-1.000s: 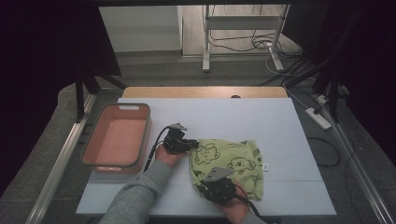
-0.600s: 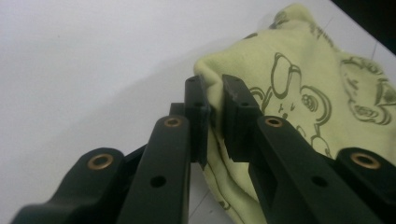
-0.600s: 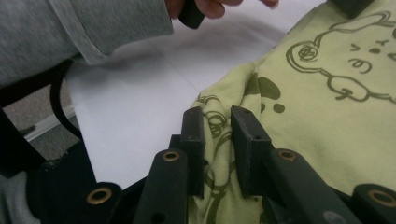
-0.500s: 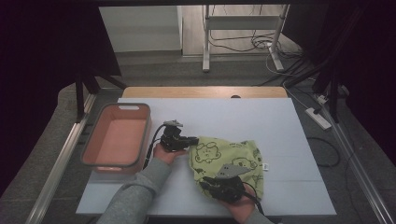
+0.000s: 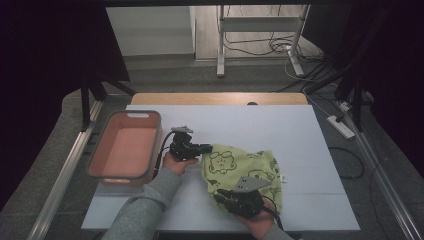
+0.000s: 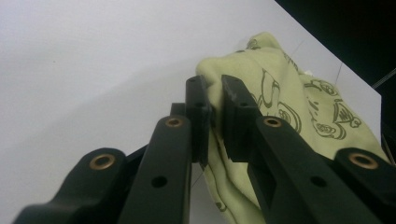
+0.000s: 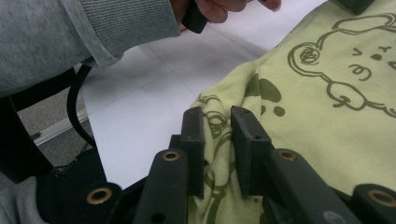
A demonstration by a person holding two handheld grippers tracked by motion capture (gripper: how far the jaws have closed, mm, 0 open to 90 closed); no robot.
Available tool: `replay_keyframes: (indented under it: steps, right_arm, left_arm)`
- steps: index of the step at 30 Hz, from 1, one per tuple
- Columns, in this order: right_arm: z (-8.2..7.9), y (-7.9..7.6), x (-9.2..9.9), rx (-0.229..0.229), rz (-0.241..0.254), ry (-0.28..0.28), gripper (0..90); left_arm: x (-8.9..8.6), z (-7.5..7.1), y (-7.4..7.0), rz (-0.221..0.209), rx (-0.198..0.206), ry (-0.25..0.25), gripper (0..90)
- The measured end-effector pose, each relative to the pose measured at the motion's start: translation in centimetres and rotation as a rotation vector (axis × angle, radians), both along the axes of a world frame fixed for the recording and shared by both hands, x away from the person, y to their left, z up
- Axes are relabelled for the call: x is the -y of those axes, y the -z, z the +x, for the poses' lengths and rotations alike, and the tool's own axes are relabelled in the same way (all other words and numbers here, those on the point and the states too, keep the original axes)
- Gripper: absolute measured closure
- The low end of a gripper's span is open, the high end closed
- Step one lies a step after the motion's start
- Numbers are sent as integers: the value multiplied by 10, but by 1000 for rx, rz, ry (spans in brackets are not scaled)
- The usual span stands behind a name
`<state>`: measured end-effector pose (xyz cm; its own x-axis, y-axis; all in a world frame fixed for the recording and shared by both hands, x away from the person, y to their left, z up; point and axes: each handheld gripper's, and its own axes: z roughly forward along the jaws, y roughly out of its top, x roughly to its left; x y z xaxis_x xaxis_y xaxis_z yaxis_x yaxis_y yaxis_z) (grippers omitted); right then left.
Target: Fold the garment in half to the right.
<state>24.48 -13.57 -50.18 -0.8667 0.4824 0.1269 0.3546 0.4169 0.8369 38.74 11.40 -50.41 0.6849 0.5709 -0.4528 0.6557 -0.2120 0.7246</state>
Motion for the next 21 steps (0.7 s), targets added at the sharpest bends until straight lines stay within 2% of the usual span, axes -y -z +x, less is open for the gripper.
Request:
replay_keyframes:
  steps: [8, 13, 21]
  right_arm:
    - [-4, -16, 0, 57, 54, -19, 760]
    - [-2, -10, -1, 33, 39, -27, 760]
    - [0, -7, -4, 25, 32, -30, 760]
  left_arm:
    - [-5, -4, -16, -45, 29, -5, 817]
    - [-3, -3, -12, -27, 12, -7, 817]
    - [-5, -1, -9, -22, -6, -13, 817]
